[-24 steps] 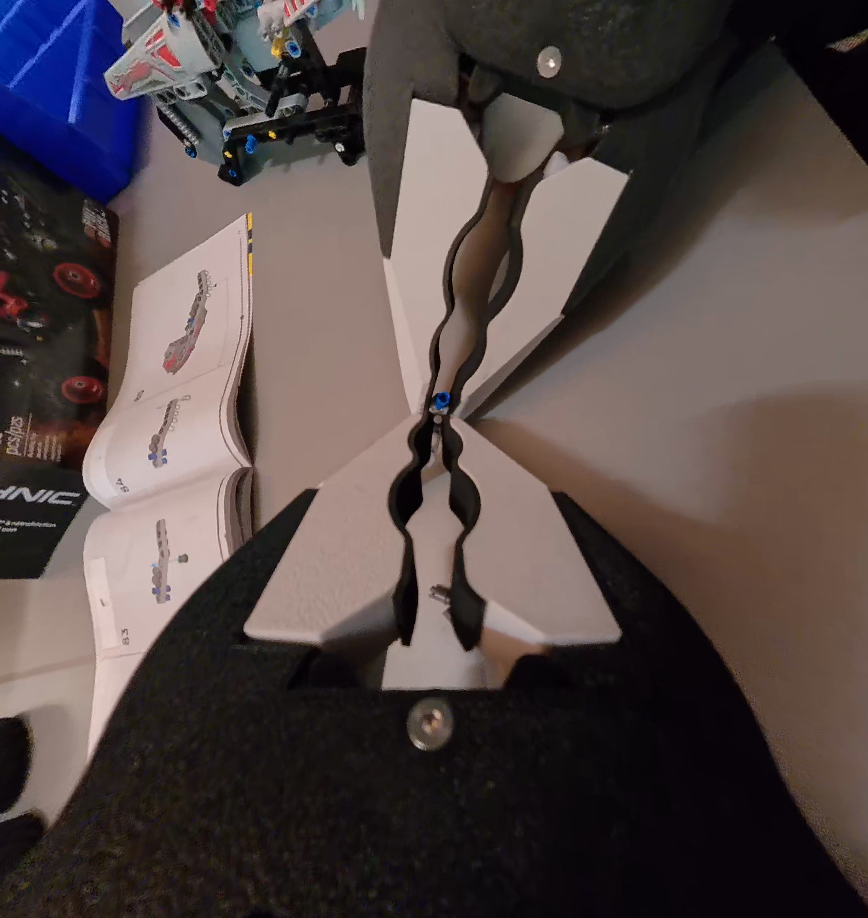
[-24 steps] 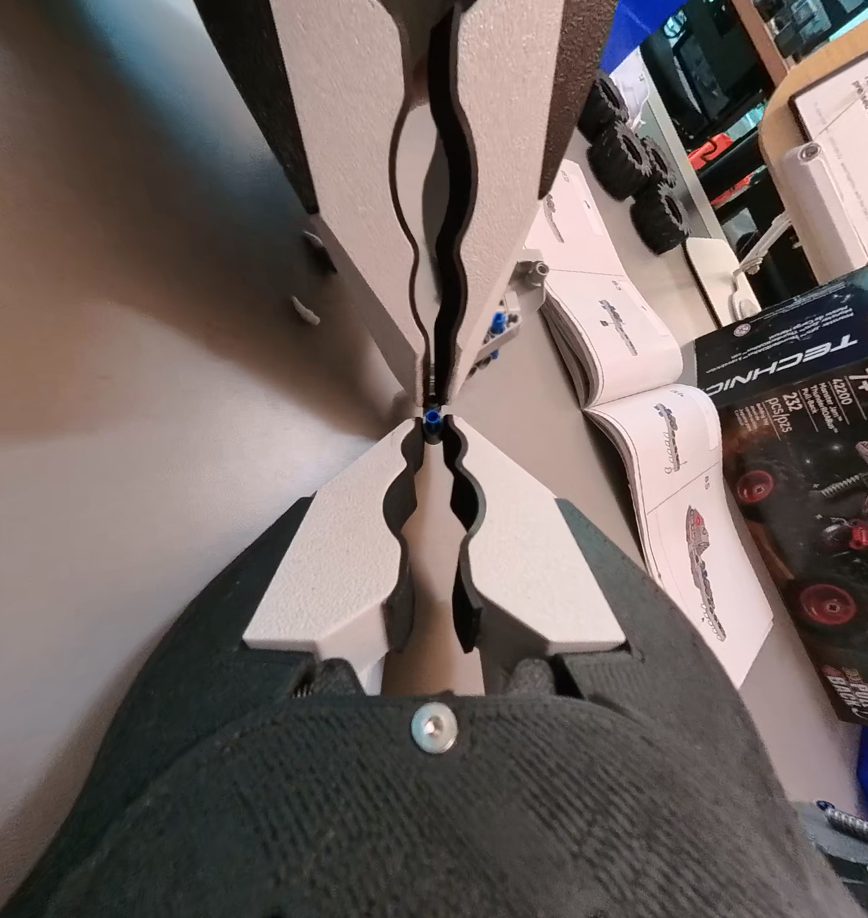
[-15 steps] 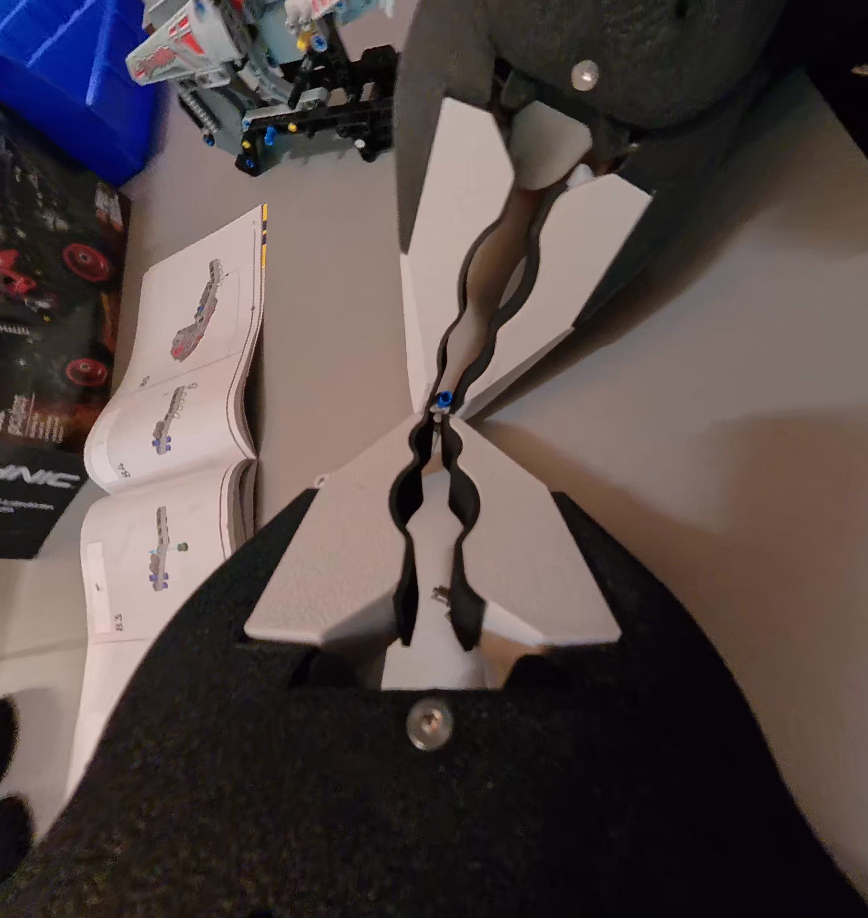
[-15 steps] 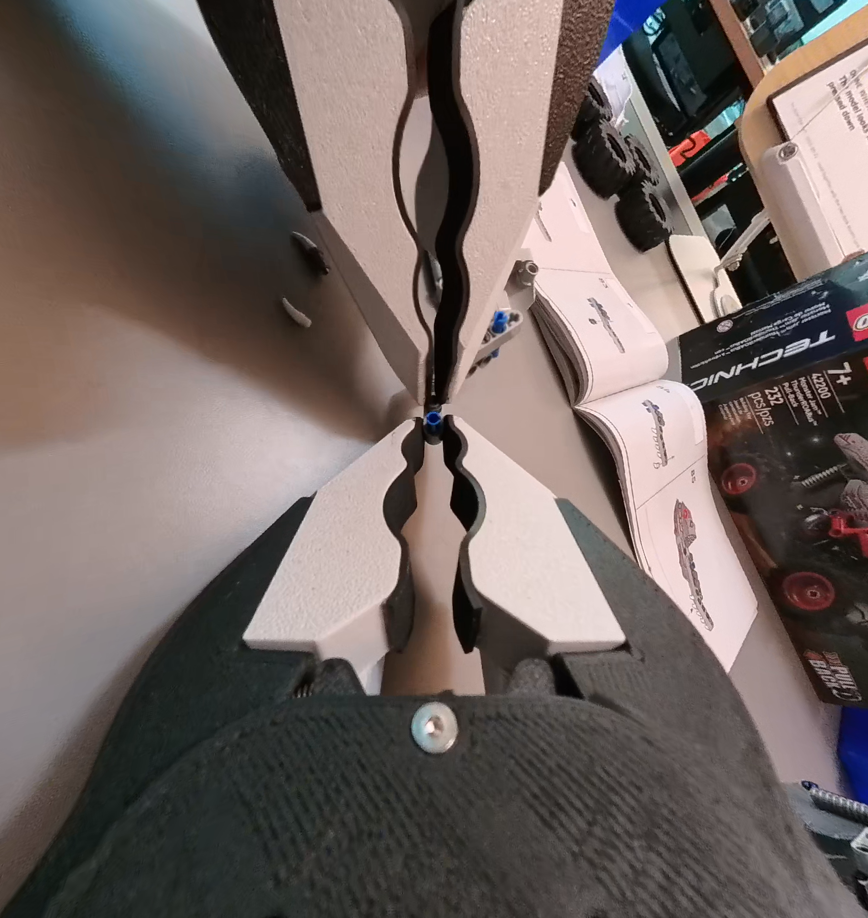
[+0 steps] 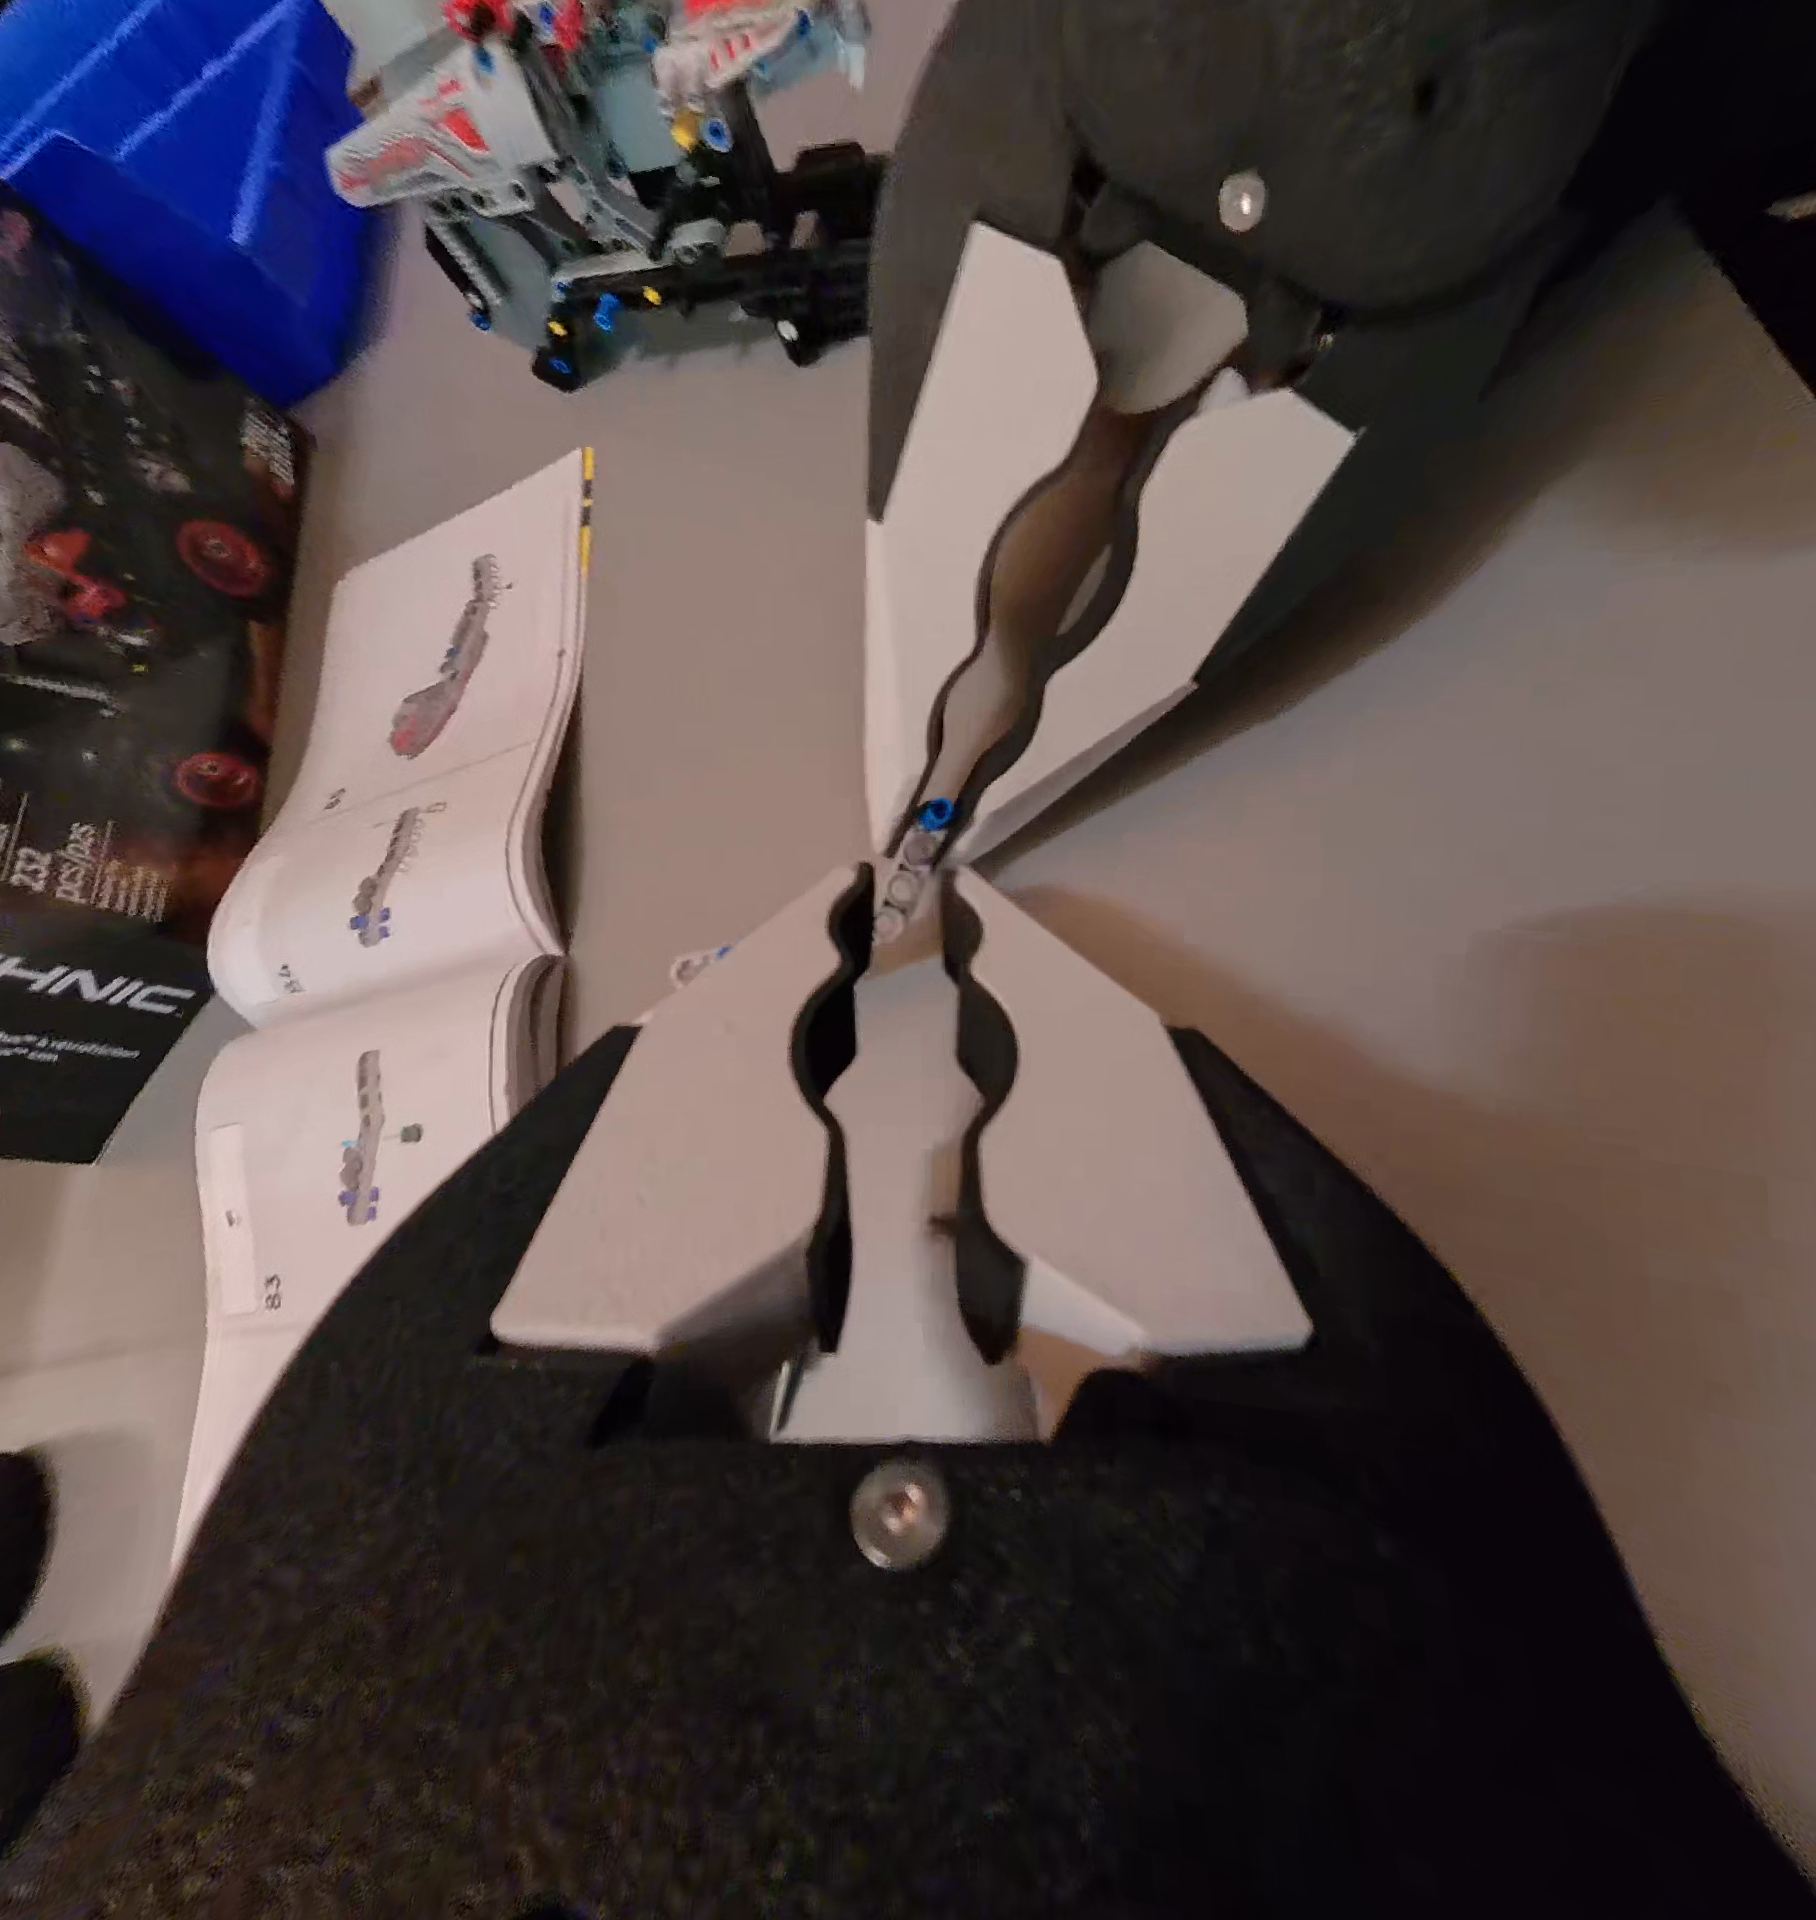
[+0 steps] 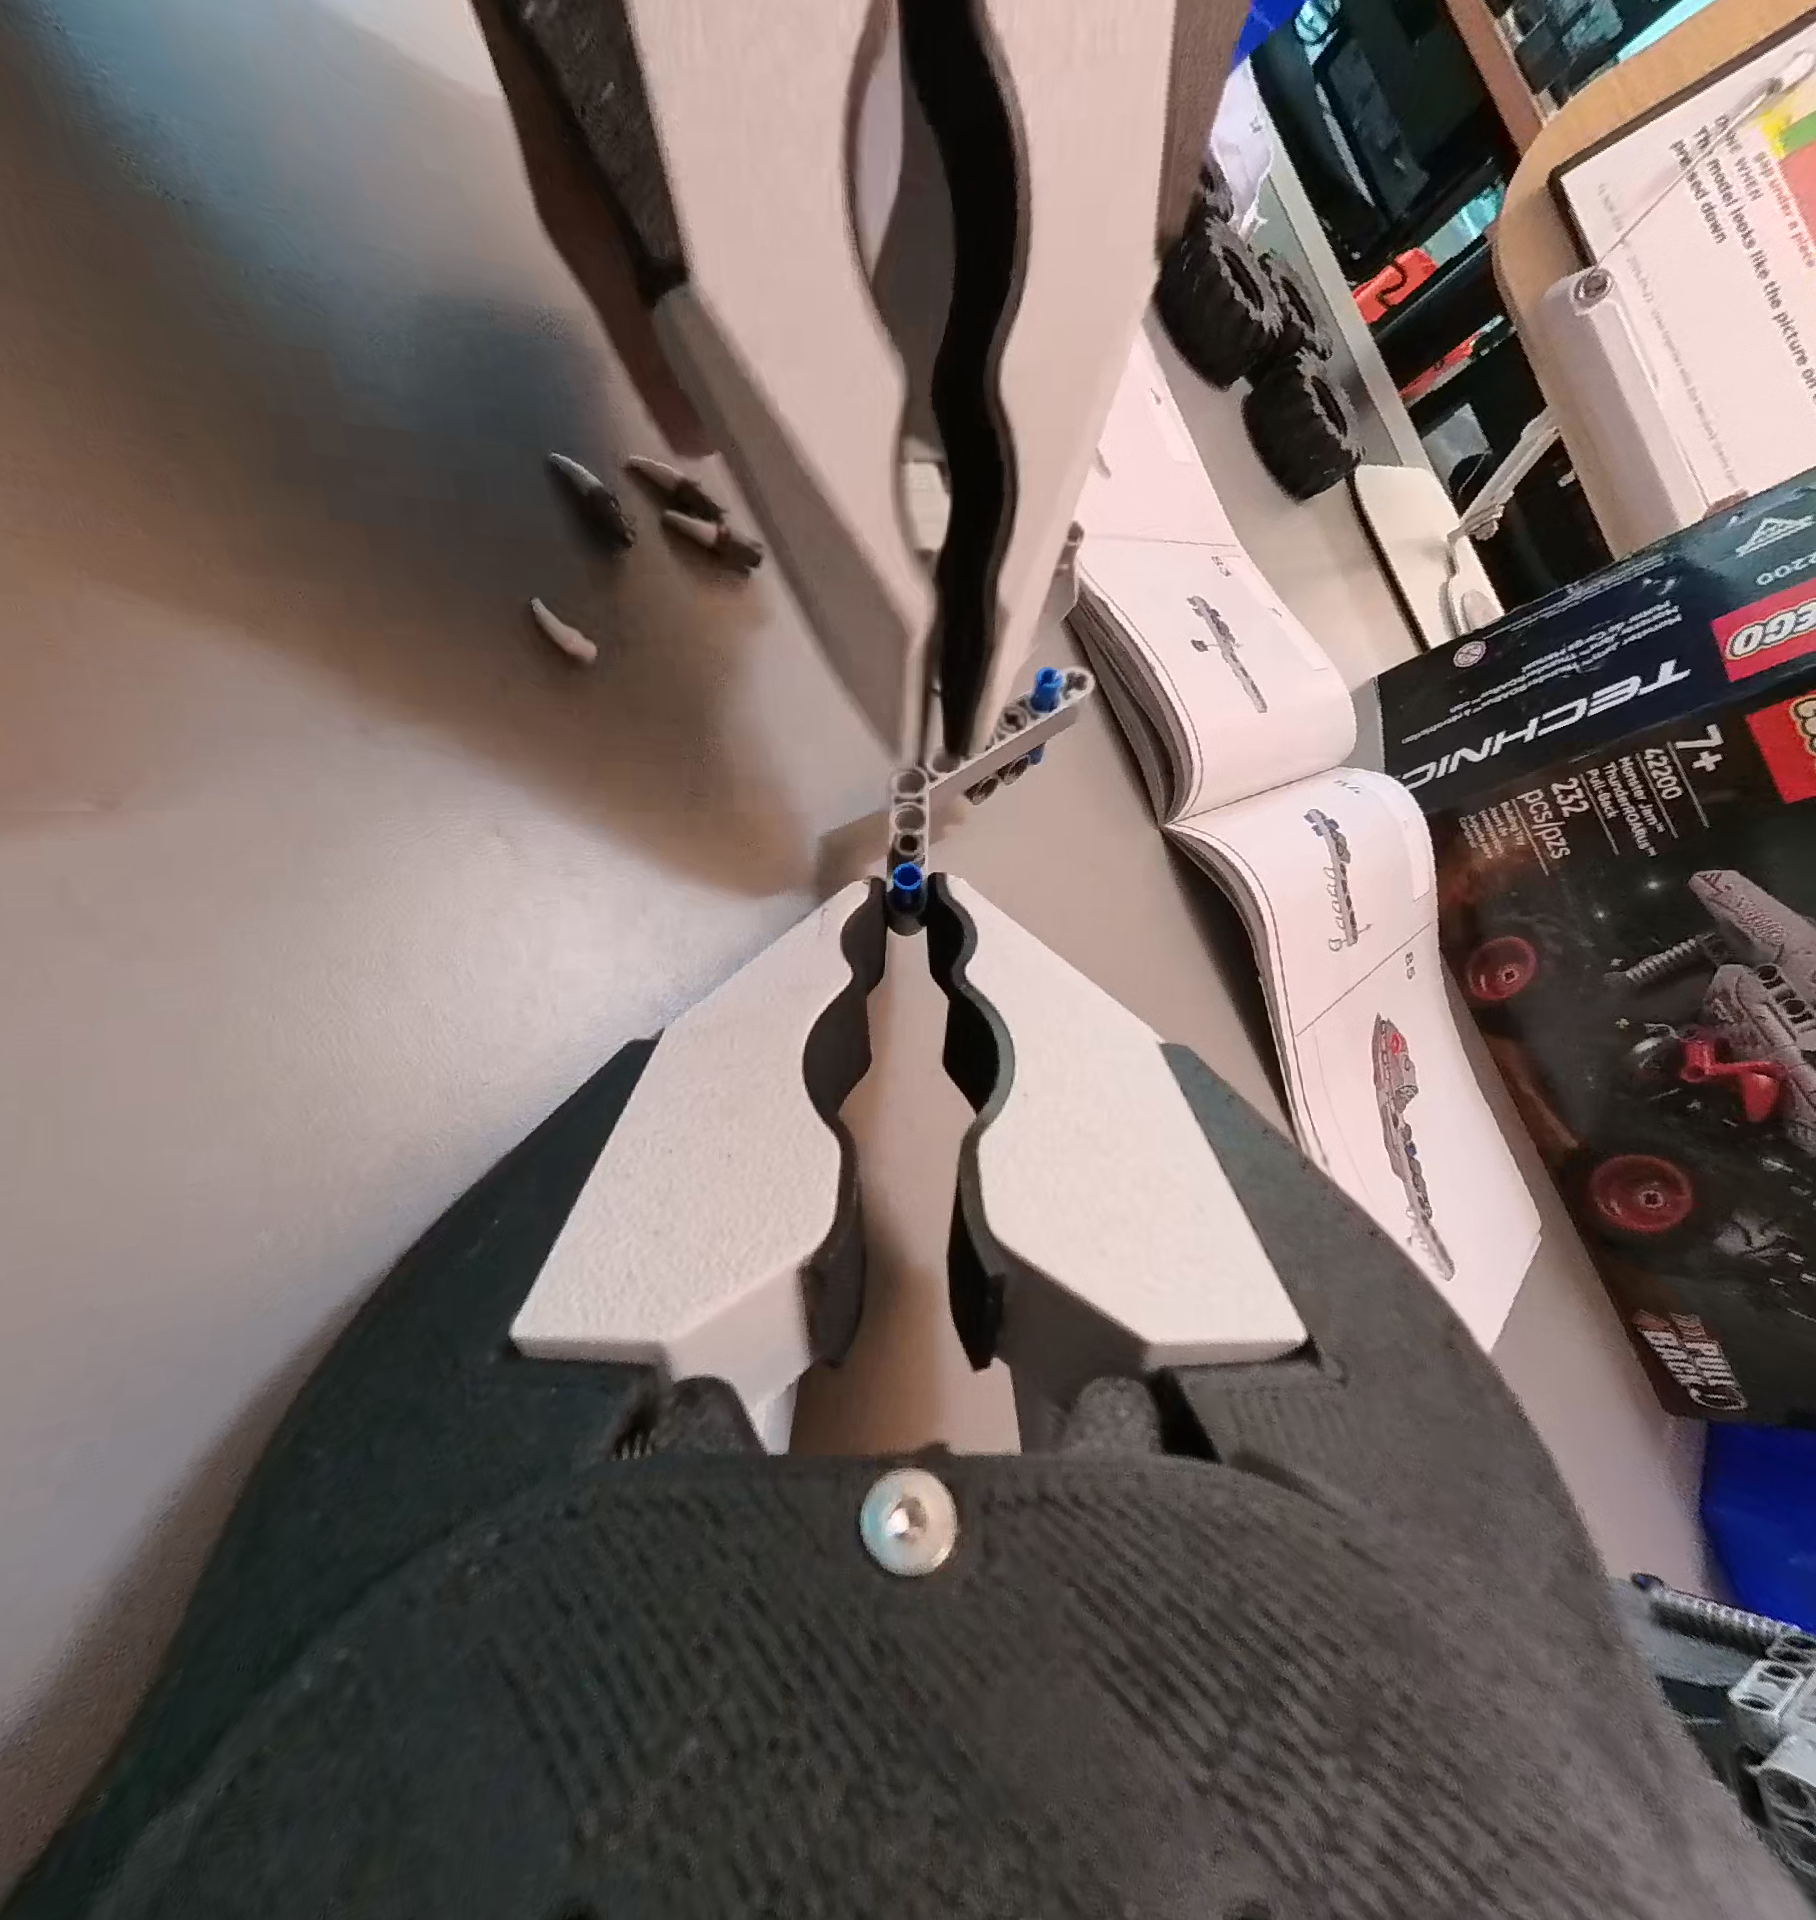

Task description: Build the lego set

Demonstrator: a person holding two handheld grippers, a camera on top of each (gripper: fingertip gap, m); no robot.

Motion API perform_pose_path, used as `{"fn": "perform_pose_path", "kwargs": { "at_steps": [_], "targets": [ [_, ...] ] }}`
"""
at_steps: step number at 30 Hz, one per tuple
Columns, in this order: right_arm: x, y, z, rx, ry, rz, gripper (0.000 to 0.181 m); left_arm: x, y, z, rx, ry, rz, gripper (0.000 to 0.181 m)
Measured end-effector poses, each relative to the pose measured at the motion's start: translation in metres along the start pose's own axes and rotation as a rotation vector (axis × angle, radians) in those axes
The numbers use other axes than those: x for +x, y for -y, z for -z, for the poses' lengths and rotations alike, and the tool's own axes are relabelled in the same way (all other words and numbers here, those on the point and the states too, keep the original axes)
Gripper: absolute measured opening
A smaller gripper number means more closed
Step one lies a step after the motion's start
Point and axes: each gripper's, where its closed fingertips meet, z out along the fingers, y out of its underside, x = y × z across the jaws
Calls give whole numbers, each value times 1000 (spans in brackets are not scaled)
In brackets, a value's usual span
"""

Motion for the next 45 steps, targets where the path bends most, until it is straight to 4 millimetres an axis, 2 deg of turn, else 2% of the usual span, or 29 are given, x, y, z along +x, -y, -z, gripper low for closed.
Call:
{"fn": "perform_pose_path", "kwargs": {
  "at_steps": [4,6,13,24,30,34,37,43,45],
  "targets": [
    [-2,2,0,10,5,11,6,3,-4,-11,-35,28,-49,11],
    [-2,1,0,9,9,9,7,1,-3,-11,-33,53,-80,5],
    [-3,1,0,7,15,5,7,1,-2,-11,-30,77,-136,4],
    [-4,1,-1,8,22,7,7,3,-1,-11,-26,44,-100,2],
    [-6,4,0,24,31,10,7,6,0,-9,-34,47,-155,1],
    [-4,2,-1,10,16,-1,7,2,0,-11,-26,58,-66,1],
    [-5,3,-1,14,32,-5,7,5,1,-9,-27,46,-177,1],
    [-6,3,-2,12,43,-14,7,5,0,-9,-40,63,-199,1],
    [-5,3,-2,8,42,-21,7,3,0,-10,-40,70,-155,2]
  ]
}}
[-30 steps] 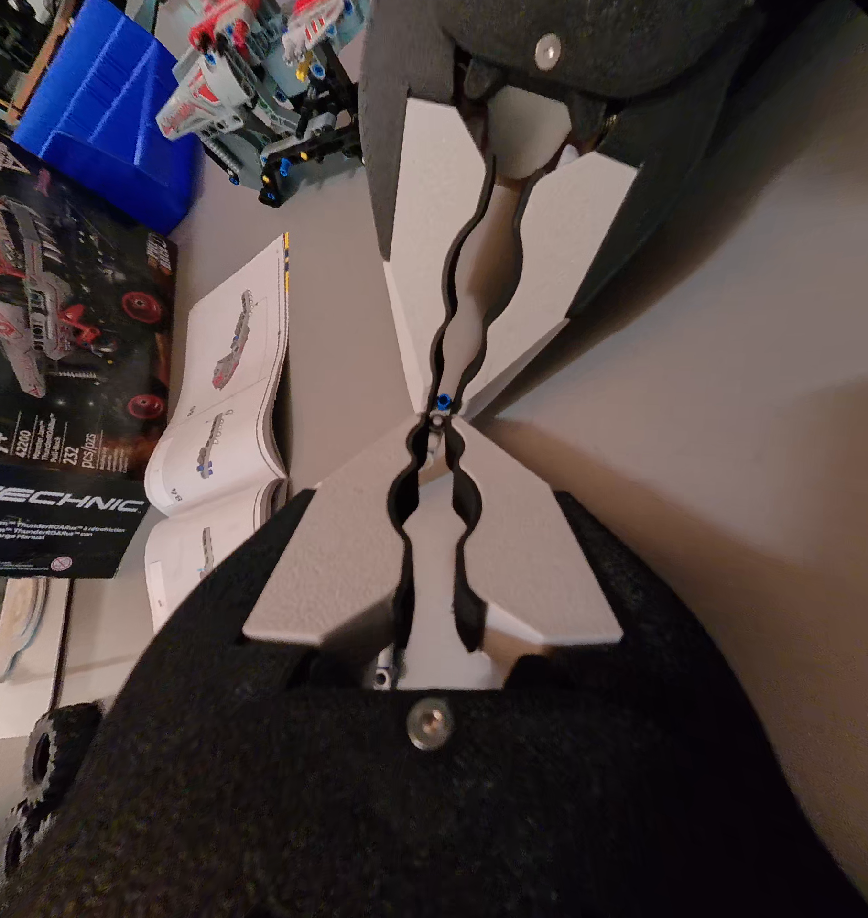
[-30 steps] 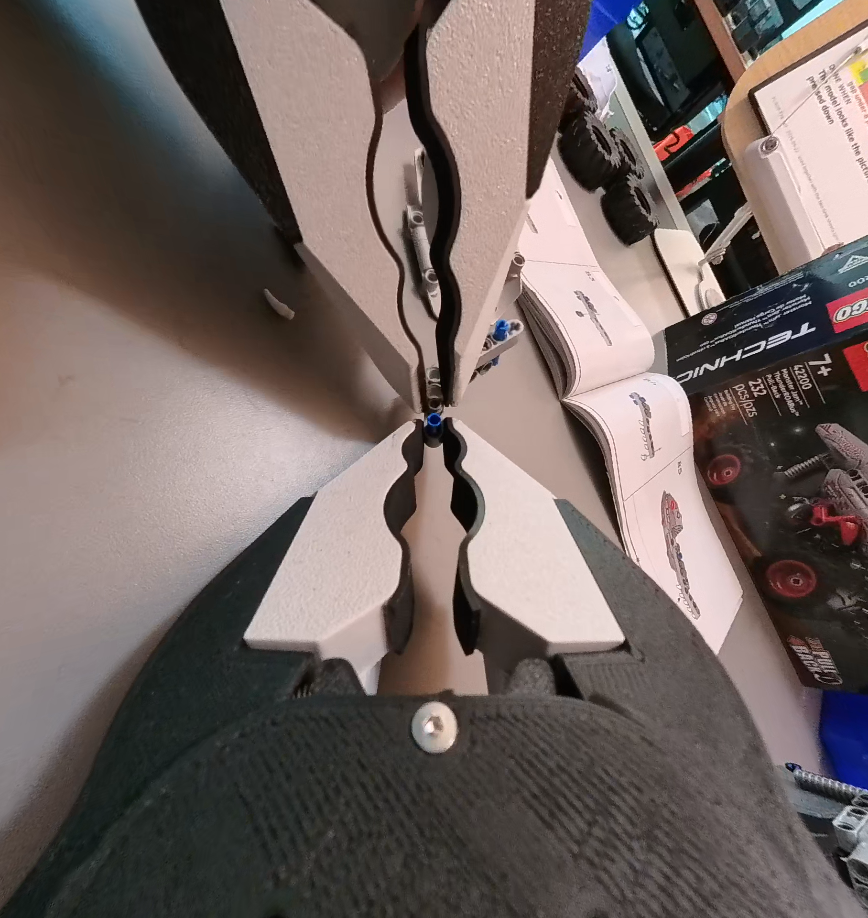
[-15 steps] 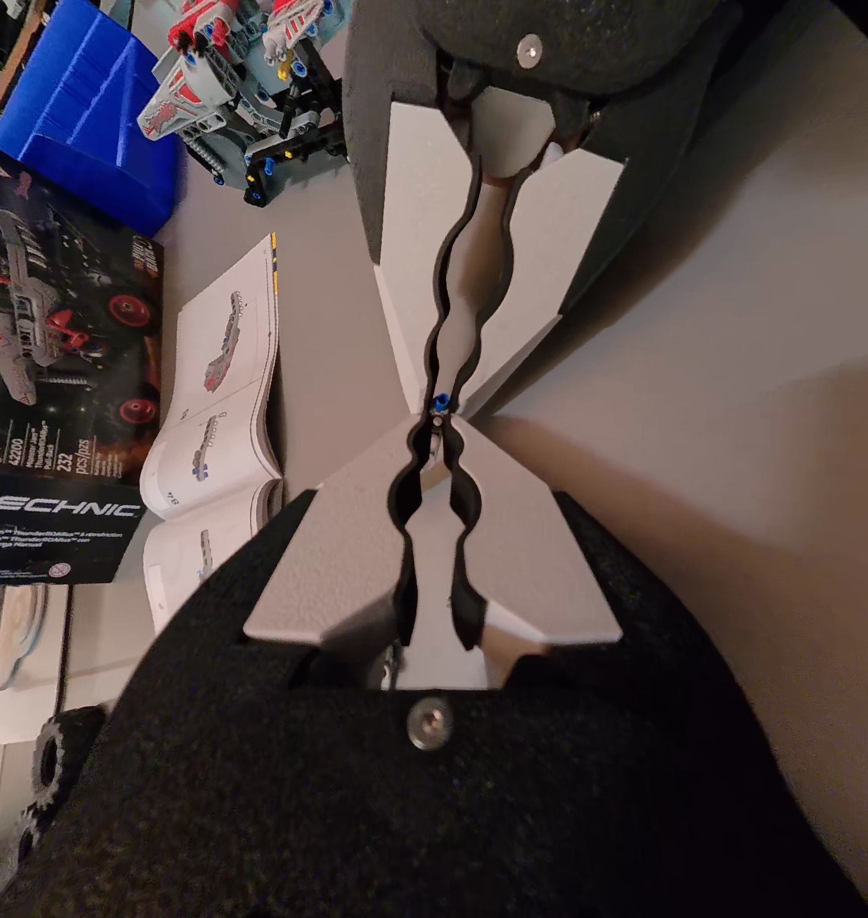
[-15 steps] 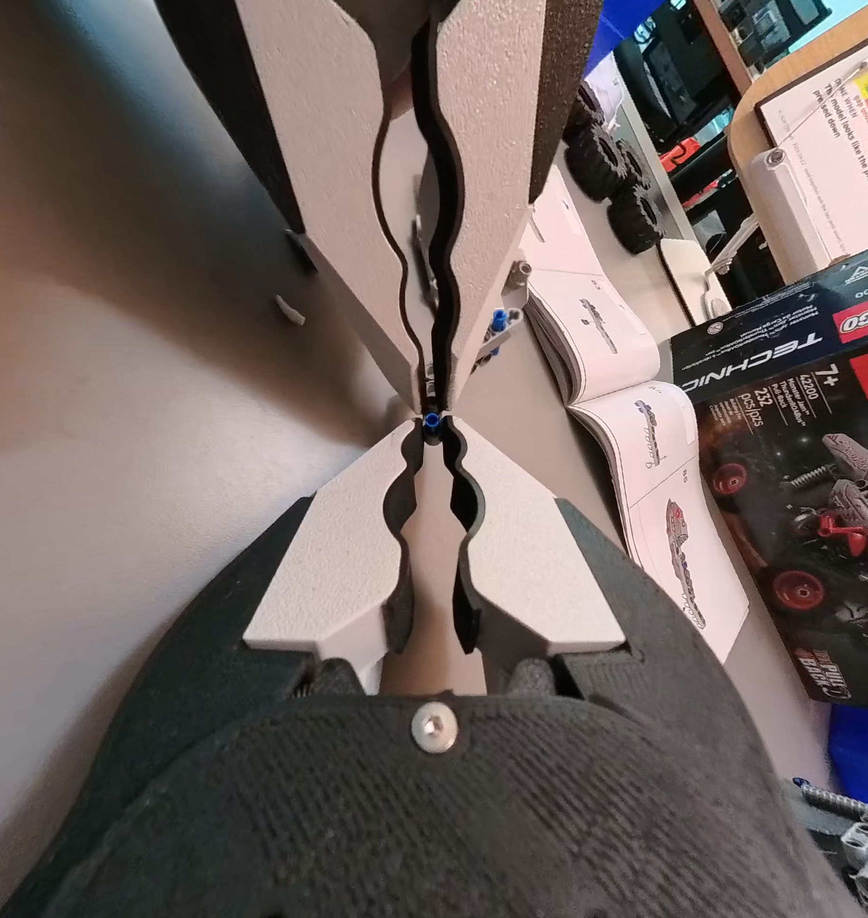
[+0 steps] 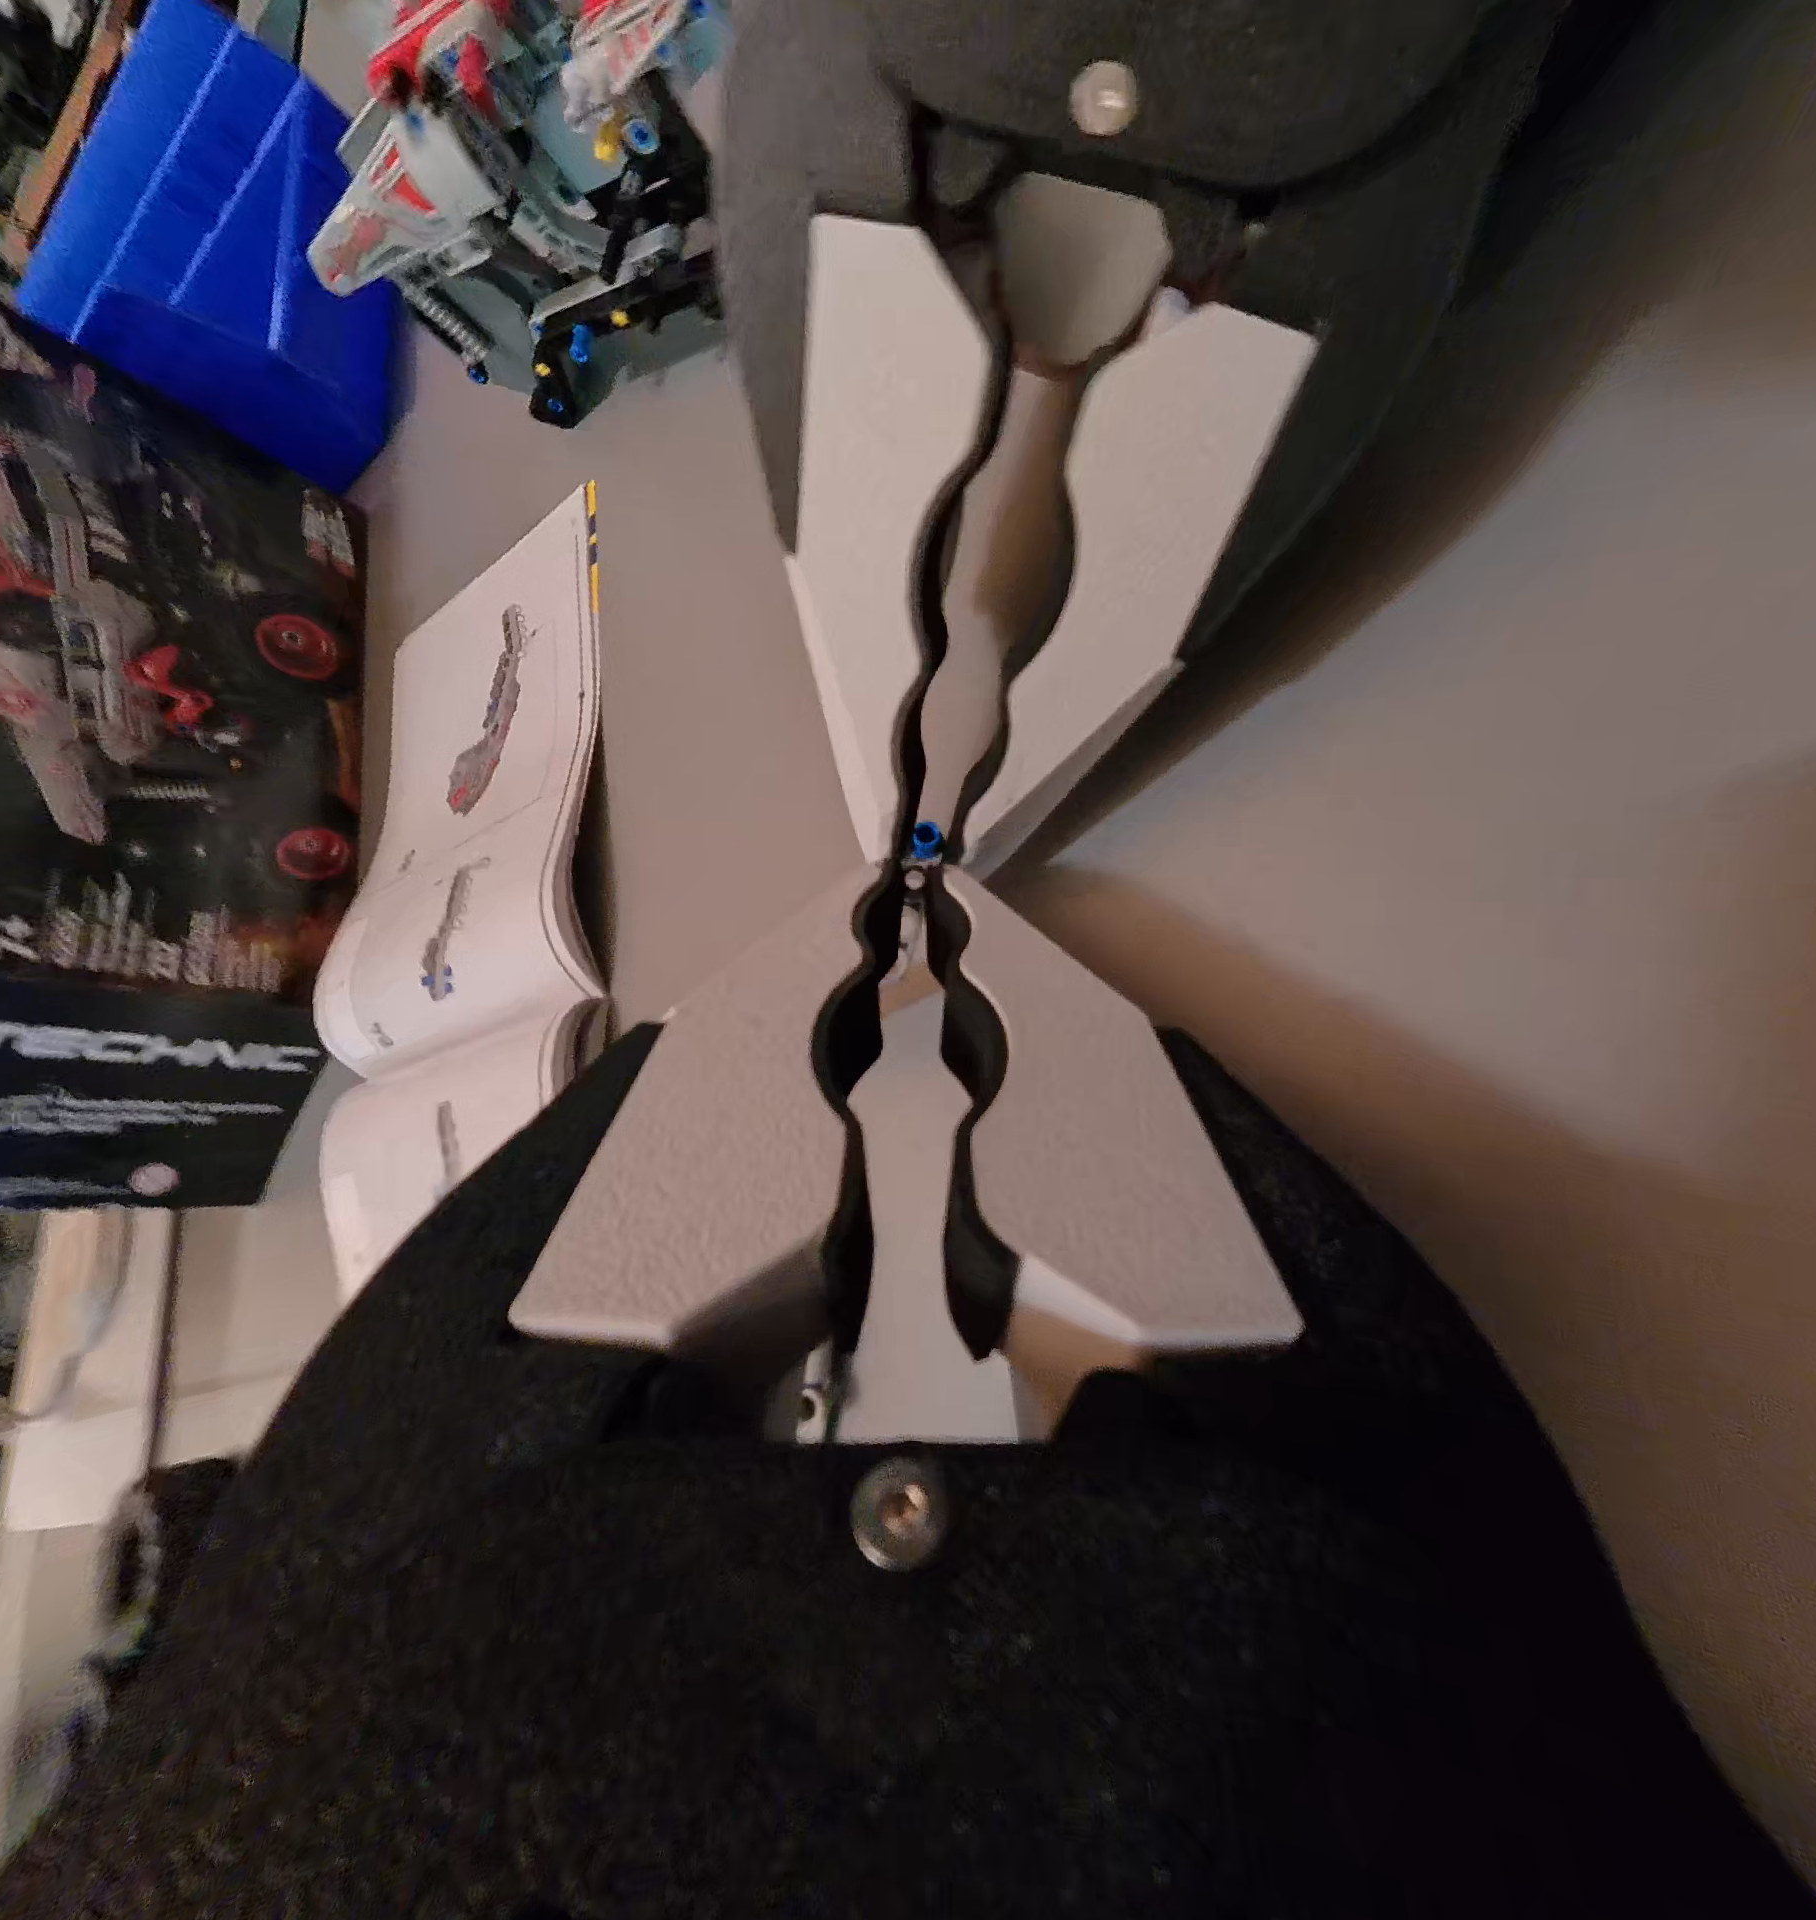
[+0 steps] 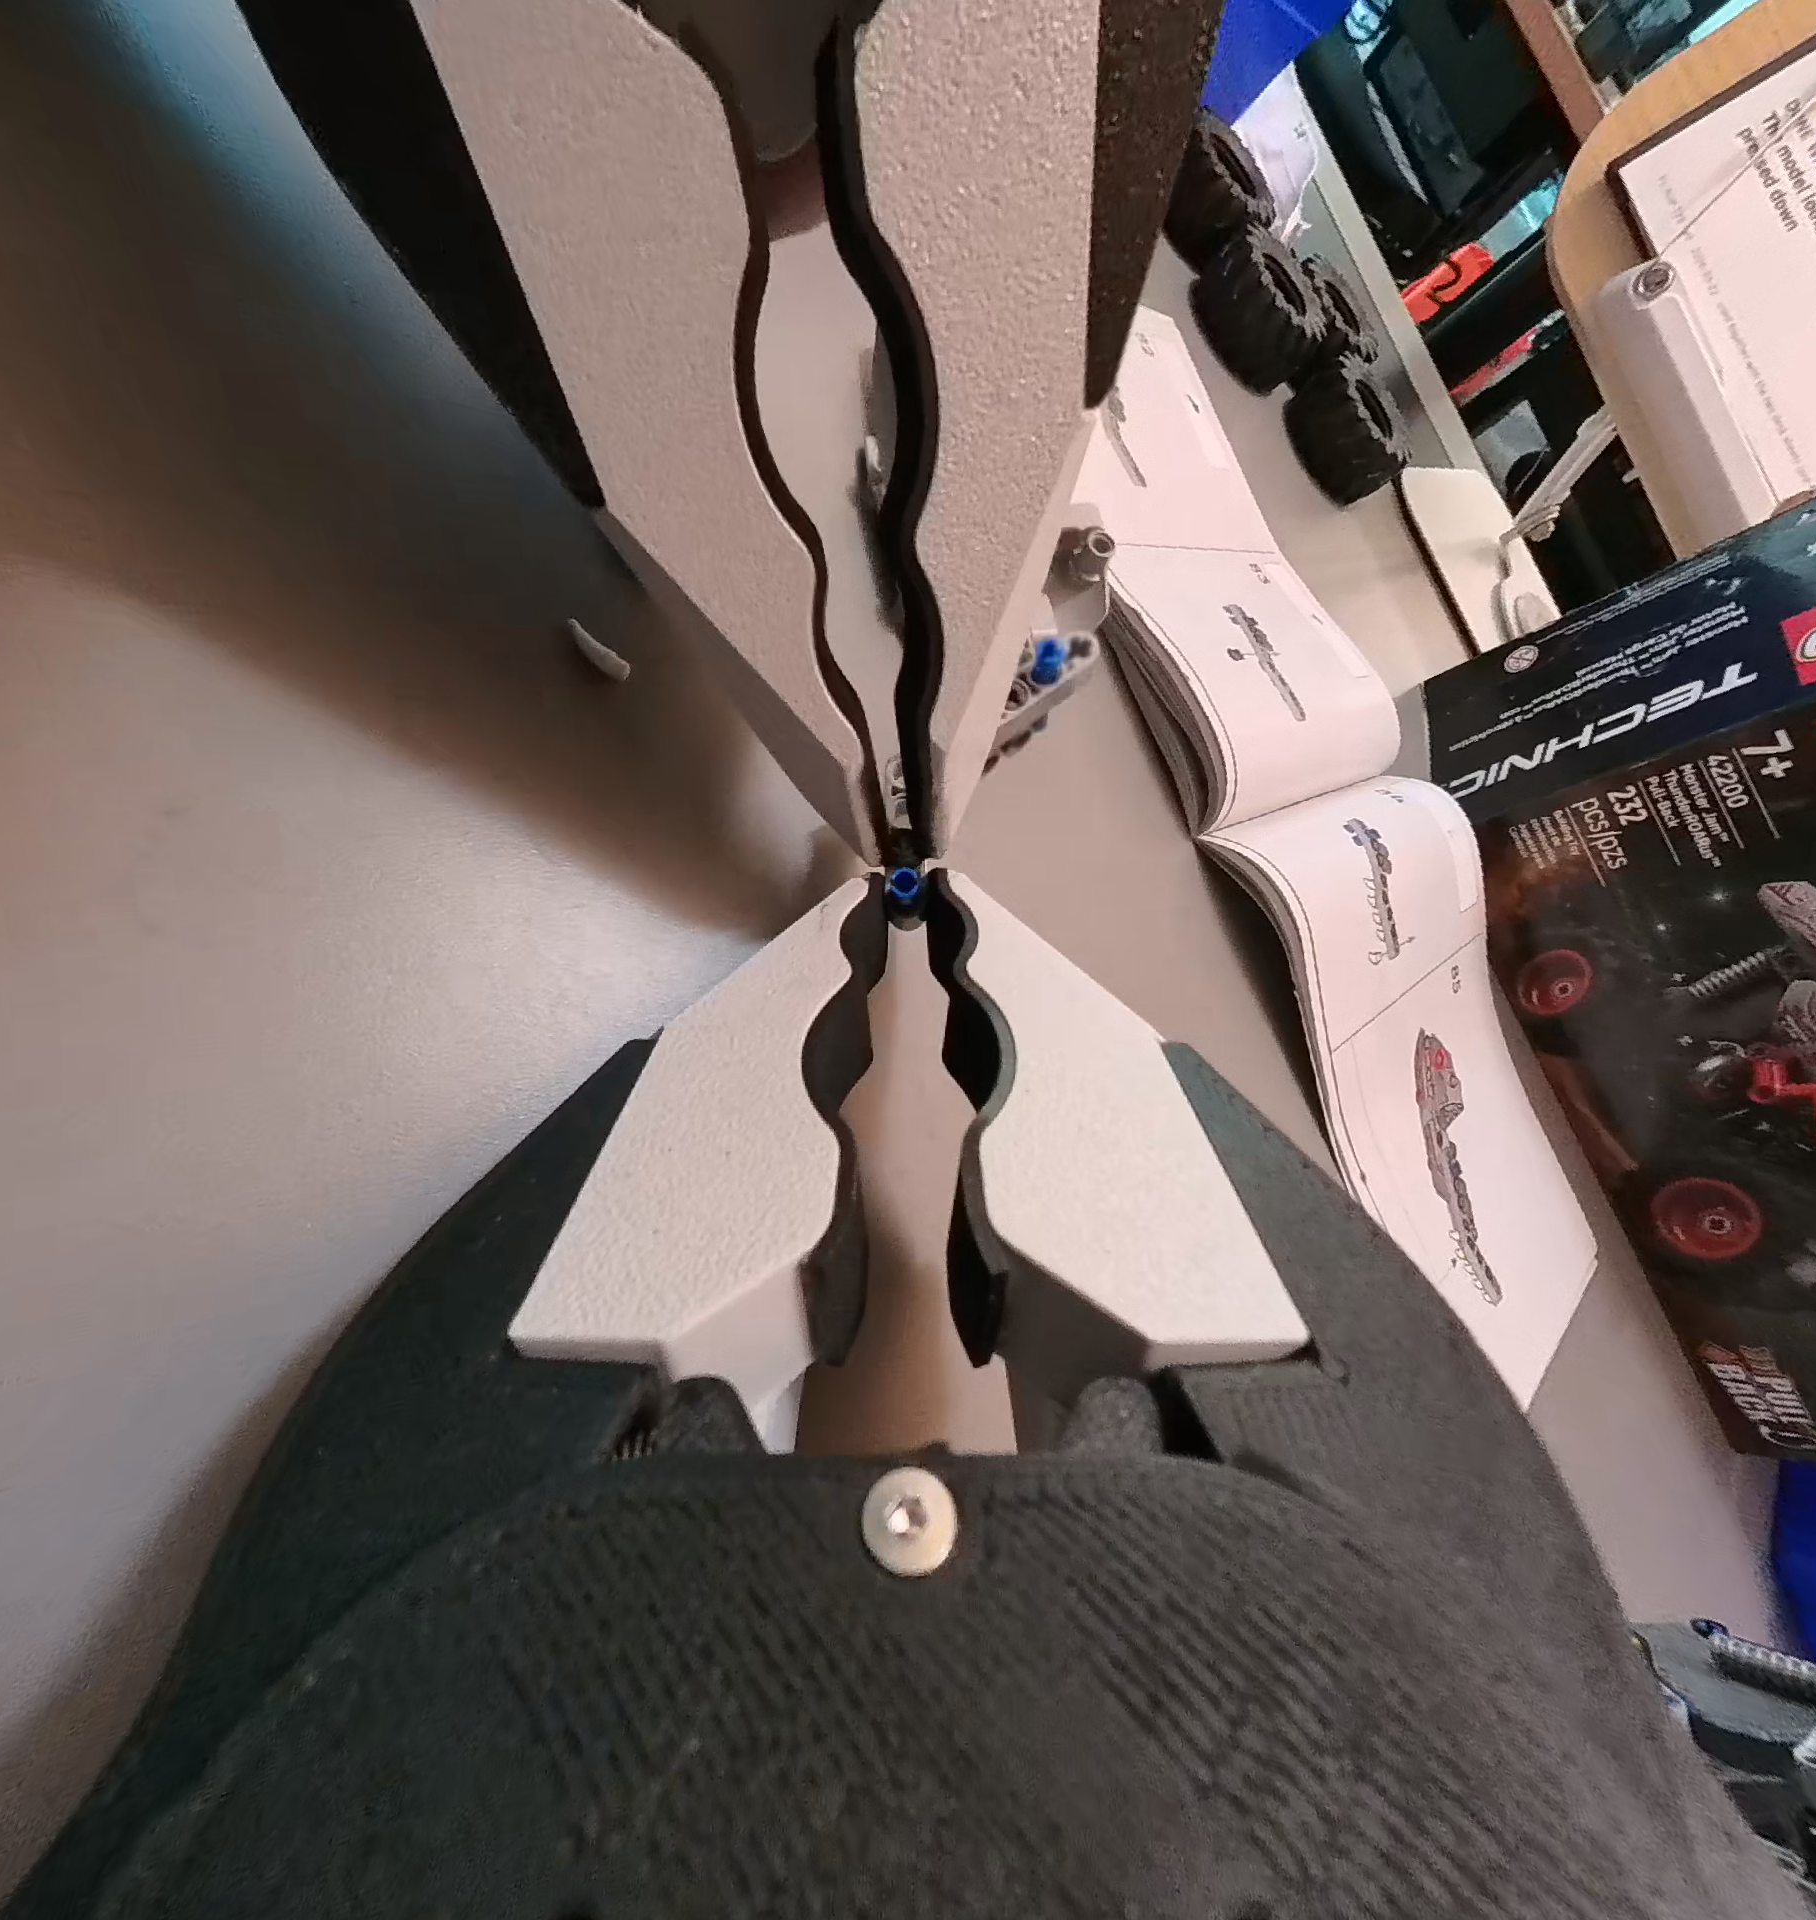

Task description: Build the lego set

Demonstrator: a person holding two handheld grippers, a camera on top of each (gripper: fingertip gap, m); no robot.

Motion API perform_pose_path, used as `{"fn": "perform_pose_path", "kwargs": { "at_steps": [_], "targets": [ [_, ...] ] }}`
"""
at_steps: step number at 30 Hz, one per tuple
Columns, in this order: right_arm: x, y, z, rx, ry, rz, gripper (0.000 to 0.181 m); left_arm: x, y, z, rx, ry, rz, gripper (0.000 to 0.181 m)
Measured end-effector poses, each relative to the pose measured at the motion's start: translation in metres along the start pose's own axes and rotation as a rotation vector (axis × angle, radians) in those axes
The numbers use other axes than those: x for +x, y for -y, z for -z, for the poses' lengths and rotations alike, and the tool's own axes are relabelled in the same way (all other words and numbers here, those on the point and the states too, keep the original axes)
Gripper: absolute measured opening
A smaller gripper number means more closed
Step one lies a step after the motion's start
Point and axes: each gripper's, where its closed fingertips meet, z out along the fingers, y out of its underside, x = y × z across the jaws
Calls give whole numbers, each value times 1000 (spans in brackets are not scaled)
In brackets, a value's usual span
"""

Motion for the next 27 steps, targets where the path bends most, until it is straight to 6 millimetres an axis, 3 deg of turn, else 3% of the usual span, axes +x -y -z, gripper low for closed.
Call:
{"fn": "perform_pose_path", "kwargs": {
  "at_steps": [3,6,12,16,21,24,27],
  "targets": [
    [2,-1,0,-7,-20,7,7,-1,1,-1,30,-14,100,1],
    [0,0,1,2,-8,8,7,4,3,2,34,-22,-17,1],
    [2,0,0,-3,-21,12,7,-1,1,-1,32,-8,80,2],
    [0,1,0,7,-2,13,7,5,3,3,42,-45,-19,1],
    [3,-1,-2,-14,-28,0,7,-2,0,-1,33,-3,83,1],
    [2,-1,-1,-8,-5,-9,7,3,3,2,37,-20,-31,1],
    [0,1,-1,3,-2,3,7,3,2,3,41,-30,-23,1]
  ]
}}
